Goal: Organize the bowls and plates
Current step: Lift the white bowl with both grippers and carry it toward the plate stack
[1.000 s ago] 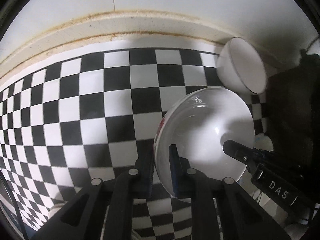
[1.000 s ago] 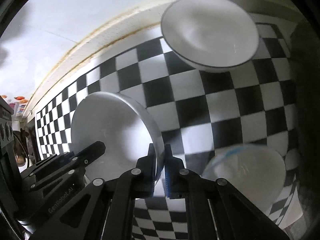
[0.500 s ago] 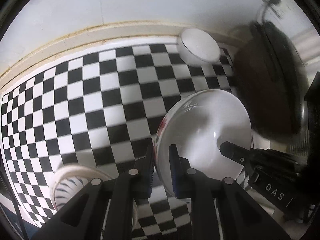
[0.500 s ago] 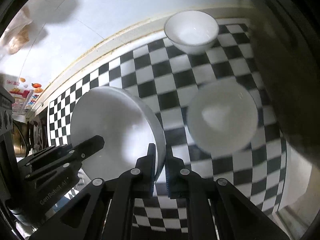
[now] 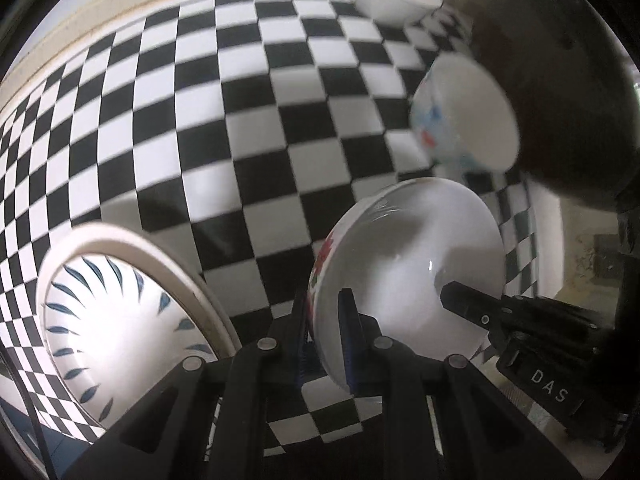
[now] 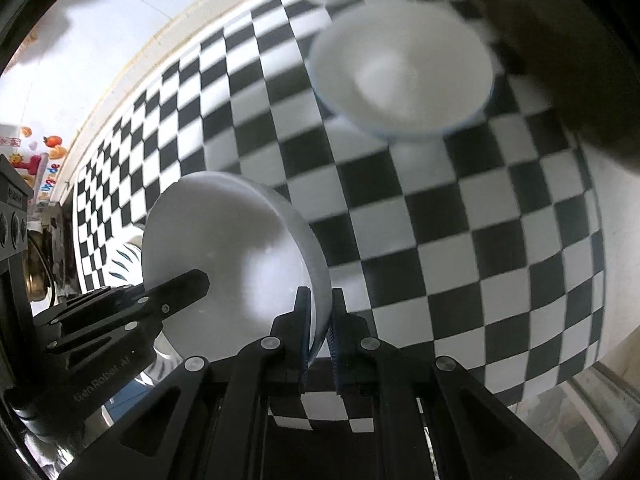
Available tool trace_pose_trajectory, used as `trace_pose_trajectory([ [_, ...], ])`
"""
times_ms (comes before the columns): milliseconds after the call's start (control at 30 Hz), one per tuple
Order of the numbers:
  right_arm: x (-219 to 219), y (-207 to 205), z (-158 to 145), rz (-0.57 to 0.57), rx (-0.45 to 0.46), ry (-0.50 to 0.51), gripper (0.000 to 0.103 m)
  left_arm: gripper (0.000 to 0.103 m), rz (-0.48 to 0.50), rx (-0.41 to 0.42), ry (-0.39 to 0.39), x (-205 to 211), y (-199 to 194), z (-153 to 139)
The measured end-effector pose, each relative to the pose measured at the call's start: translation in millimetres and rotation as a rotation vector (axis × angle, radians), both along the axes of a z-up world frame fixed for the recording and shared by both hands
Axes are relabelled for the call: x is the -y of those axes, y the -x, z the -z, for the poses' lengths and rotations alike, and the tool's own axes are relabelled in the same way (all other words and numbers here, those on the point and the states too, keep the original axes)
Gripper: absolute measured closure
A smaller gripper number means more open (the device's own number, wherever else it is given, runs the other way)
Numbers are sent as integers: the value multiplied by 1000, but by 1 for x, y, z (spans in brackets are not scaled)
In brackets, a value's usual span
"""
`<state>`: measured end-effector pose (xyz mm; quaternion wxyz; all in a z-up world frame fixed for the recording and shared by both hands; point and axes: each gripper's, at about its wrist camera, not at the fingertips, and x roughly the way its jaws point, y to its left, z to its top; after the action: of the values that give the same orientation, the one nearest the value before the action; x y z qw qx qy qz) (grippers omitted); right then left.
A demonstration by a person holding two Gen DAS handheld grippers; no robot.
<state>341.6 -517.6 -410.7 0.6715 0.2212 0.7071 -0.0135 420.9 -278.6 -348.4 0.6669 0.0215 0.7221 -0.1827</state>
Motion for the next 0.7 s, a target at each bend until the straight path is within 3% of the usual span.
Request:
trace_pose_trajectory([
  [267,-6,16,27,-29,-36,23,93,91,3,-34,-37,2,10,27],
  [700,-7,19,43,-20,-79,7,93,91,11,-57,-56,6,19,41],
])
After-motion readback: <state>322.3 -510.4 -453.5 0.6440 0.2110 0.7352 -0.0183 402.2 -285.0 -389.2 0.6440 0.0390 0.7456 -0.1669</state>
